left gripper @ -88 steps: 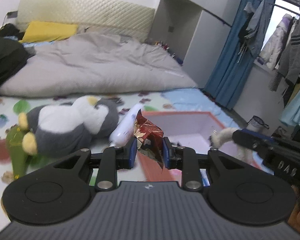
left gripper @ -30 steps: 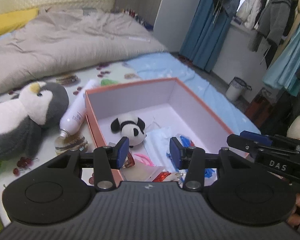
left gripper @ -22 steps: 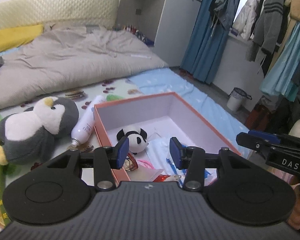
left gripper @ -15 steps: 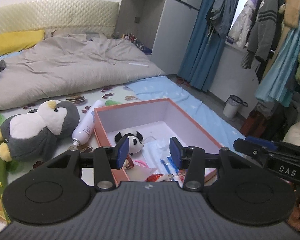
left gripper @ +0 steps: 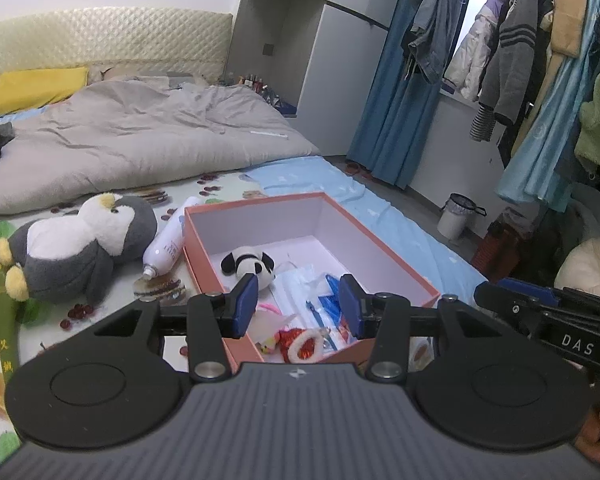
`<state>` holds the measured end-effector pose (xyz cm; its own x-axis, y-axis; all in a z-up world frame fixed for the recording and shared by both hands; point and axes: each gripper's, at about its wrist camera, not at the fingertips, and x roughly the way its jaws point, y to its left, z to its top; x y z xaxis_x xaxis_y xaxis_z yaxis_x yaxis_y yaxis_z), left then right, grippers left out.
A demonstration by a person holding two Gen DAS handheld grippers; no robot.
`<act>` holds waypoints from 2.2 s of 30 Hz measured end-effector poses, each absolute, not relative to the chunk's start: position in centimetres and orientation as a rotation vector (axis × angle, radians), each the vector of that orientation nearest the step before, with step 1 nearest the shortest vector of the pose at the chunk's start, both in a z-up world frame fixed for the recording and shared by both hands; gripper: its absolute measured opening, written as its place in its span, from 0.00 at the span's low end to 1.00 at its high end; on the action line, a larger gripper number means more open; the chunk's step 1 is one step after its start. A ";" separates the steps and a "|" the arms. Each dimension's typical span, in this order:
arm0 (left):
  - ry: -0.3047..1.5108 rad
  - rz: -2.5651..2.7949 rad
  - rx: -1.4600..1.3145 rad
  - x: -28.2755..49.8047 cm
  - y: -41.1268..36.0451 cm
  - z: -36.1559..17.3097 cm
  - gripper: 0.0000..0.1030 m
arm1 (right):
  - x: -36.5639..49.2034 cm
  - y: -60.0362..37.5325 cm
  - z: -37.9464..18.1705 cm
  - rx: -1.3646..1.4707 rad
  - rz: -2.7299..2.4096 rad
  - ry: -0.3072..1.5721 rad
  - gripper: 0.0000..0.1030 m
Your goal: Organize soft objects
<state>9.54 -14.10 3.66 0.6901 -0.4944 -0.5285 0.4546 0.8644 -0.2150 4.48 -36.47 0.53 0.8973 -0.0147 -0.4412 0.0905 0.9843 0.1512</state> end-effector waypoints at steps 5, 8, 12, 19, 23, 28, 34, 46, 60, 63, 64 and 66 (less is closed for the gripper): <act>0.631 -0.518 -0.075 8.2 -13.5 2.4 0.49 | 3.7 -35.5 -0.2 0.131 -0.072 0.454 0.40; 0.642 -0.506 -0.080 7.8 -13.0 1.7 0.49 | 3.3 -35.5 -0.7 0.147 -0.066 0.467 0.40; 0.647 -0.487 -0.084 7.5 -12.5 1.0 0.49 | 3.2 -35.4 -1.4 0.162 -0.062 0.488 0.40; 0.652 -0.459 -0.074 7.4 -12.2 0.0 0.49 | 3.5 -35.4 -2.8 0.191 -0.058 0.531 0.40; 0.662 -0.454 -0.077 7.6 -12.3 -0.4 0.49 | 3.6 -35.6 -3.3 0.197 -0.062 0.549 0.40; 0.680 -0.445 -0.080 8.0 -12.4 -0.7 0.53 | 3.6 -35.9 -3.5 0.183 -0.096 0.554 0.80; 0.672 -0.417 -0.072 8.0 -12.5 -0.7 0.90 | 3.6 -36.5 -3.6 0.187 -0.101 0.557 0.94; 0.682 -0.340 -0.039 7.6 -12.1 -0.7 1.00 | 3.6 -36.5 -3.5 0.164 -0.120 0.551 0.95; 0.690 -0.349 -0.036 7.2 -12.2 -0.8 1.00 | 3.9 -36.6 -3.7 0.178 -0.140 0.551 0.95; 0.692 -0.348 -0.031 7.2 -12.3 -0.9 1.00 | 3.9 -36.6 -3.8 0.176 -0.135 0.553 0.95; 0.691 -0.351 -0.031 7.2 -12.3 -0.9 1.00 | 3.9 -36.6 -3.8 0.175 -0.133 0.552 0.95; 0.689 -0.351 -0.028 7.2 -12.4 -0.8 1.00 | 3.9 -36.5 -3.8 0.172 -0.130 0.552 0.95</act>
